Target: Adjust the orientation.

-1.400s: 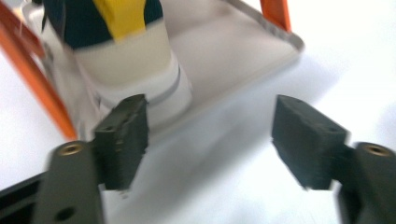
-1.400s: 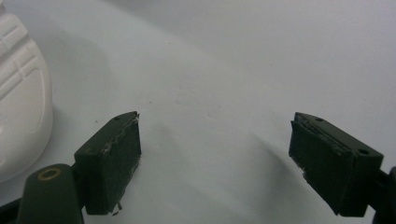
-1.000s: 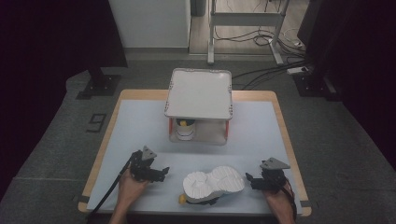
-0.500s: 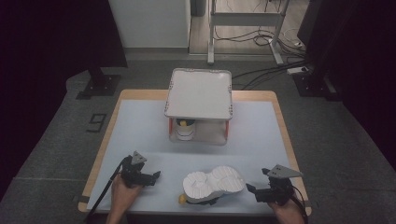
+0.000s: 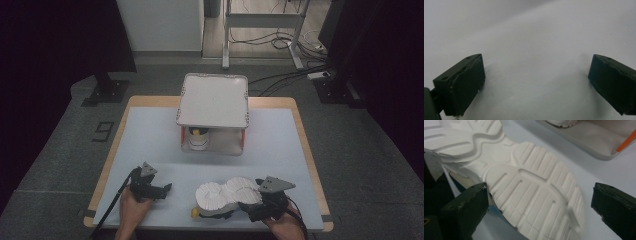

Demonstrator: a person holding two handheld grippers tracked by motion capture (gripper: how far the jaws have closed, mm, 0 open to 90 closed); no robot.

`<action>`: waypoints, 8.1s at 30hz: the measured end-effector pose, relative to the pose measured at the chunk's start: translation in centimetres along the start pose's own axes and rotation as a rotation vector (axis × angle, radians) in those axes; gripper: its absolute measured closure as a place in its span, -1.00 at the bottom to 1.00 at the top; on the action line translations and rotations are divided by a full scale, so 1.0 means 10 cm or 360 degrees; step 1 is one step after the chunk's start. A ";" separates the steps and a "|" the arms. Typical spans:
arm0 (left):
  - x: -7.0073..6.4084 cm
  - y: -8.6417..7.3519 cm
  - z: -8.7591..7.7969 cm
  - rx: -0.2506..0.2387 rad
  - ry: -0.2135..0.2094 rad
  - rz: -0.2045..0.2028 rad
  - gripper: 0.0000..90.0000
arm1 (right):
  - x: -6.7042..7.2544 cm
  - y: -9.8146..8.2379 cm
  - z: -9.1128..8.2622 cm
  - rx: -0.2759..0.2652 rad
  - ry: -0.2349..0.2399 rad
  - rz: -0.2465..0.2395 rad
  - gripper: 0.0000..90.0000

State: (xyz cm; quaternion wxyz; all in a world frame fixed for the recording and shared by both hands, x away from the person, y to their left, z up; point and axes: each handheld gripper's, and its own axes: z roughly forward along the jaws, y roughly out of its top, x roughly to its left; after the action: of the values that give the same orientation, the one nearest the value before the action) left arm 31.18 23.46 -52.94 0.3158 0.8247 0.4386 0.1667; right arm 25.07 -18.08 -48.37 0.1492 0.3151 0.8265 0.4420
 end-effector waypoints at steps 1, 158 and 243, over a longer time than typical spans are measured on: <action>0.00 0.00 0.00 0.0000 0.0000 0.0001 -0.98 | -0.01 0.02 0.02 -0.0001 -0.0014 -0.0010 -0.97; -0.02 -0.01 -0.01 -0.0021 -0.0005 0.0023 -0.90 | 0.34 0.26 0.57 0.0064 -0.0099 0.0167 -0.90; -0.02 -0.01 -0.02 -0.0019 -0.0007 0.0025 -0.90 | -0.47 0.65 1.12 0.0029 -0.0463 0.0378 -0.63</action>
State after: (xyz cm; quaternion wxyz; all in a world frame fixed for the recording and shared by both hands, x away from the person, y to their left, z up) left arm 30.93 23.42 -52.90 0.3203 0.8266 0.4305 0.1700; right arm 37.05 -11.40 -49.50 0.2111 0.4723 0.7573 0.3986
